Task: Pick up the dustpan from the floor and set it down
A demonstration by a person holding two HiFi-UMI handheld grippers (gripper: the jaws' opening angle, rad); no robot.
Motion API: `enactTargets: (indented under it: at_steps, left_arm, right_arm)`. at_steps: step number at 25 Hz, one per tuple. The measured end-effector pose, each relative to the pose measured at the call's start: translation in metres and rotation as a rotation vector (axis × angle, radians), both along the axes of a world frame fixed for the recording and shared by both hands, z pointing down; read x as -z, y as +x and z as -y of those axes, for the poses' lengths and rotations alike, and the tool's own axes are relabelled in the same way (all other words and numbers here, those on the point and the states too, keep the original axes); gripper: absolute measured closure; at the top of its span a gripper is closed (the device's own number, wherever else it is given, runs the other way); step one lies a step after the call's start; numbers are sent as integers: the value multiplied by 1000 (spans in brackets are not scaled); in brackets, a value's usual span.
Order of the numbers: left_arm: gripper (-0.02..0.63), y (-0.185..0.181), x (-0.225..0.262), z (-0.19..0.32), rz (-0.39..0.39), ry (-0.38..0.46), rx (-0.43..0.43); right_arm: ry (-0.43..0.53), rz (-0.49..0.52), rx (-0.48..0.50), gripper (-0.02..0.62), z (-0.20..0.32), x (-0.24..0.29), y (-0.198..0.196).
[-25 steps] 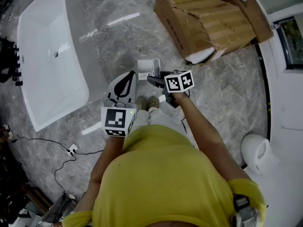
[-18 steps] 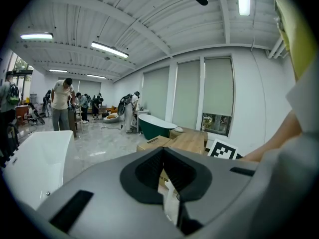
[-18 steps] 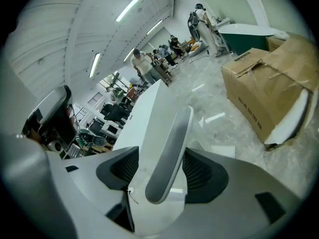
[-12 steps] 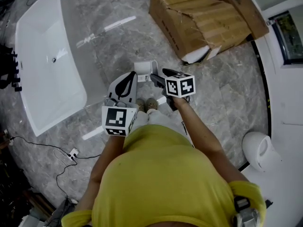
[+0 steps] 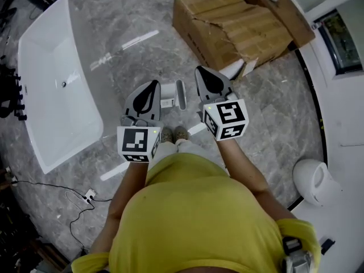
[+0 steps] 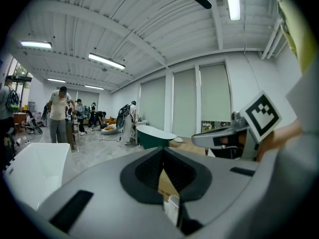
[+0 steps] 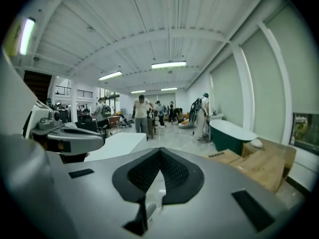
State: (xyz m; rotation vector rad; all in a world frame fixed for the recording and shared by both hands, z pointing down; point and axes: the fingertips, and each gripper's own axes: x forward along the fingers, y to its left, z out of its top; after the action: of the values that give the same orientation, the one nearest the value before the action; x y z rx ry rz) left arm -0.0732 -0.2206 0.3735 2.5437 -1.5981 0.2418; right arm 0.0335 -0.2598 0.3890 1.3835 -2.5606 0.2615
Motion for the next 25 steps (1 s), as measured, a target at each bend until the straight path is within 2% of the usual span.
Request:
enactTargets:
  at_steps: [5, 8, 16, 25]
  left_arm:
    - [606, -12, 44, 12, 12, 104, 47]
    - [606, -18, 71, 17, 23, 157, 73]
    - [606, -17, 108, 15, 41, 227, 82]
    - [606, -10, 111, 12, 32, 229, 77]
  right_arm:
    - [224, -18, -51, 584, -6, 73, 5]
    - [307, -25, -69, 584, -8, 104, 6]
    - [367, -4, -72, 586, -14, 130, 7]
    - [361, -2, -87, 586, -19, 125, 18]
